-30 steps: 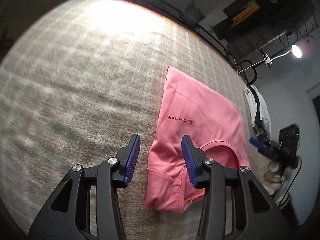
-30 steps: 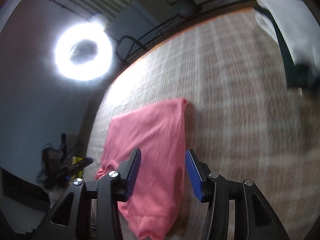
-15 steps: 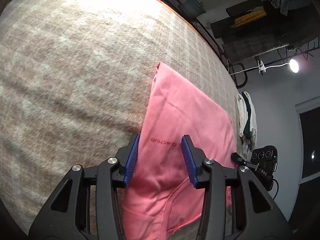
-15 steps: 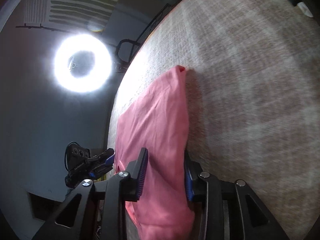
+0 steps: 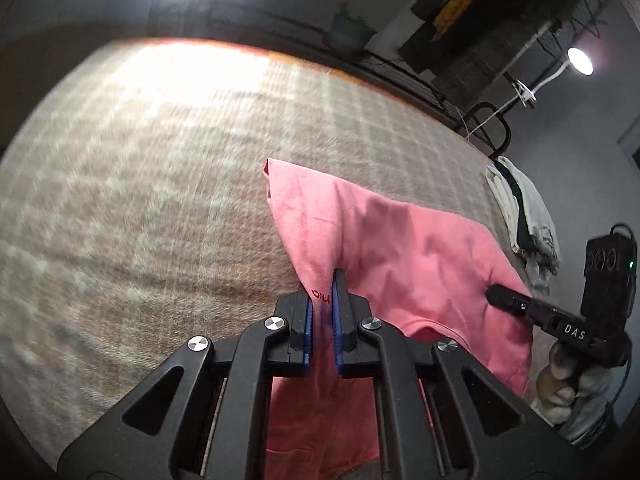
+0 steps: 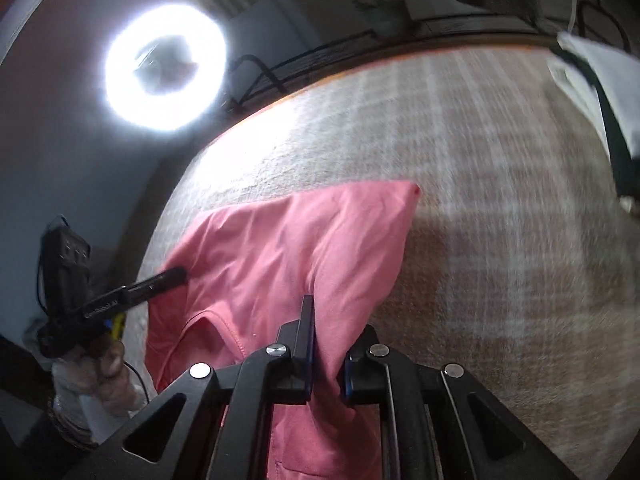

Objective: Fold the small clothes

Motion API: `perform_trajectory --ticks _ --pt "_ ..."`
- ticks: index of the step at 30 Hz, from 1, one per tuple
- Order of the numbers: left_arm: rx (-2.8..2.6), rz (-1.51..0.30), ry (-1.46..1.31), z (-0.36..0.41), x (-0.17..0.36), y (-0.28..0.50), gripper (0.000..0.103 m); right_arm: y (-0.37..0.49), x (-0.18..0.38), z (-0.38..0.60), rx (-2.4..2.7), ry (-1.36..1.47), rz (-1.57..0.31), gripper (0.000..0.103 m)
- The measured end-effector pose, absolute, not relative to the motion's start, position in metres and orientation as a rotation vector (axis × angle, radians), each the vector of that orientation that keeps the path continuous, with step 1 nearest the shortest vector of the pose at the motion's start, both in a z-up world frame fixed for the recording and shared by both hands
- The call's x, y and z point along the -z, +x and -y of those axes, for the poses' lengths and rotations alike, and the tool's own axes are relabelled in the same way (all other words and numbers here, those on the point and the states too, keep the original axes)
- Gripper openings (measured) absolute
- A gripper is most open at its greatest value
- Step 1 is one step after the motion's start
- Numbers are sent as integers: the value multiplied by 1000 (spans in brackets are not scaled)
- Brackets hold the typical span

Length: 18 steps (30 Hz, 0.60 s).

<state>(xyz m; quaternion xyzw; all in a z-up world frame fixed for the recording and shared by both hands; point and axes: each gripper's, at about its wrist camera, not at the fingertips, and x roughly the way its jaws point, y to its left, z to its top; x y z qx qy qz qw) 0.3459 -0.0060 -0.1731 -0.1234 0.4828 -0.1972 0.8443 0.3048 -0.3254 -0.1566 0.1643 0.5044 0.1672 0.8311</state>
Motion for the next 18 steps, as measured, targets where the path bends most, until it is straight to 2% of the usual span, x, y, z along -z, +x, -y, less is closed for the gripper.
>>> perform_trajectory --ticks 8,18 --pt "474 -903 -181 35 128 322 5 287 112 307 -351 228 -983 8" --pt "581 -857 -175 99 99 320 5 268 63 365 -287 182 -898 8"
